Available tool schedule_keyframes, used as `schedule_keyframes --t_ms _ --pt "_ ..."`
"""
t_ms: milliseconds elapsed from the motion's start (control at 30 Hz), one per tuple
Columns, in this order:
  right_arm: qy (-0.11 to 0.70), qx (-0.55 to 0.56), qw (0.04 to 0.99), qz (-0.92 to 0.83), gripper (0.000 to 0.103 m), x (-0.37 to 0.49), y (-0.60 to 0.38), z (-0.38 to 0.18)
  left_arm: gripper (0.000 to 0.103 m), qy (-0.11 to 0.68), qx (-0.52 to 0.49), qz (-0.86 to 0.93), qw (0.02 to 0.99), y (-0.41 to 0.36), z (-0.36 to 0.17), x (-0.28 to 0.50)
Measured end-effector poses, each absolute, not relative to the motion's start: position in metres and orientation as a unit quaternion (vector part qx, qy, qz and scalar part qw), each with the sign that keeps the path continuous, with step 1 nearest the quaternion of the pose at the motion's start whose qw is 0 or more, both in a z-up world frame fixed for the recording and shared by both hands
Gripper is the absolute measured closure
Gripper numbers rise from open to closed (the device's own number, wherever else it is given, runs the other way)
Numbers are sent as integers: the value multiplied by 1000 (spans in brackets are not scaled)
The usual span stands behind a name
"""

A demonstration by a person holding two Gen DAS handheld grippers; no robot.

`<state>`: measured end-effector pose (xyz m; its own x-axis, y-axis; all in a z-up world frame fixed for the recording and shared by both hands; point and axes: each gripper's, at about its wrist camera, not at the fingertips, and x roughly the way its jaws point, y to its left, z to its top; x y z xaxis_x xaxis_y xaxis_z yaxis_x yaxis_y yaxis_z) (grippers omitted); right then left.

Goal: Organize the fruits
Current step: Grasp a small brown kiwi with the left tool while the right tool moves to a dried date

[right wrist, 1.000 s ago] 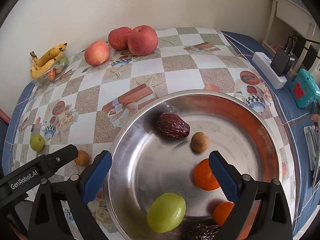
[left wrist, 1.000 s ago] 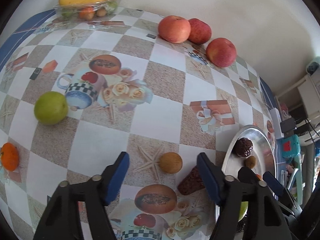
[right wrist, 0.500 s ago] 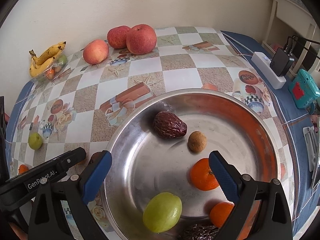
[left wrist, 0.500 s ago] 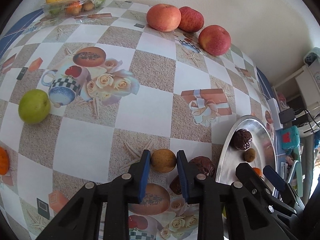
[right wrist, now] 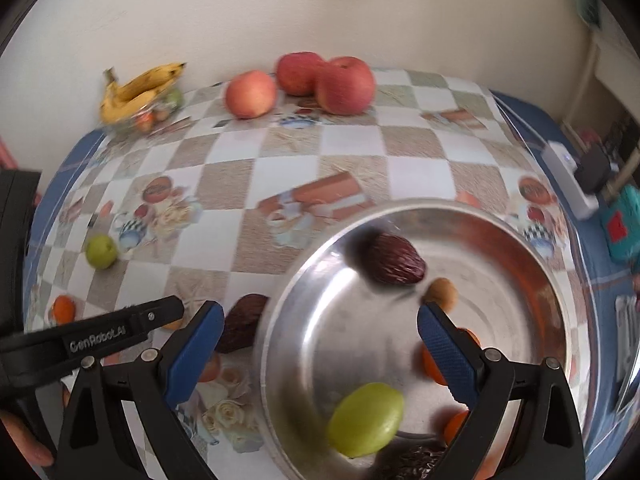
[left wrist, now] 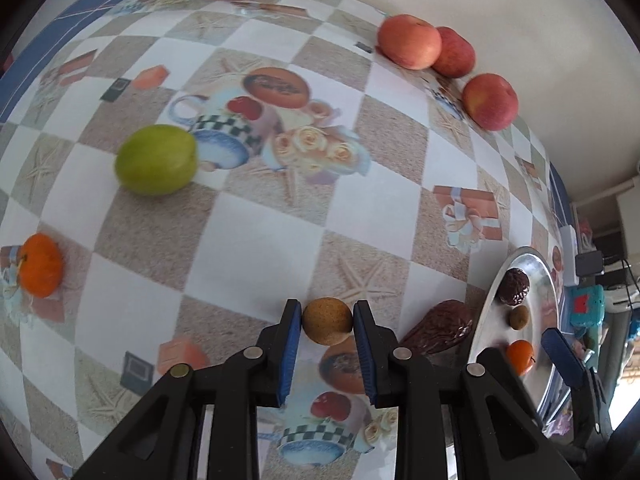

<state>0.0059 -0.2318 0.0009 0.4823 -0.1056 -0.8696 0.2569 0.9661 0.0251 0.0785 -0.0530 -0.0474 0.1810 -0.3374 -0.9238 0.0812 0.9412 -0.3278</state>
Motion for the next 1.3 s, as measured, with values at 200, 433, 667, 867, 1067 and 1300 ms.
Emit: schedule_keyframes --t_ms 200,433,667,867,1067,1300 --pt "508 -23 859 -57 16 13 -187 2 74 622 -120 -130 763 -29 -38 76" --pt "523 -47 850 -34 31 21 -169 -8 74 624 -146 -125 757 -12 -39 79" --pt "539 -73 838 -25 38 29 -154 -23 74 625 -160 -122 754 -7 -41 84" --pt "537 -57 841 -26 39 30 -155 -24 74 624 -171 -119 754 0 -40 85" --pt "526 9 850 27 39 31 -153 -17 74 621 -184 -111 754 8 -38 85" --pt "531 8 847 -2 39 31 -159 -11 74 620 -188 -109 754 8 -37 85"
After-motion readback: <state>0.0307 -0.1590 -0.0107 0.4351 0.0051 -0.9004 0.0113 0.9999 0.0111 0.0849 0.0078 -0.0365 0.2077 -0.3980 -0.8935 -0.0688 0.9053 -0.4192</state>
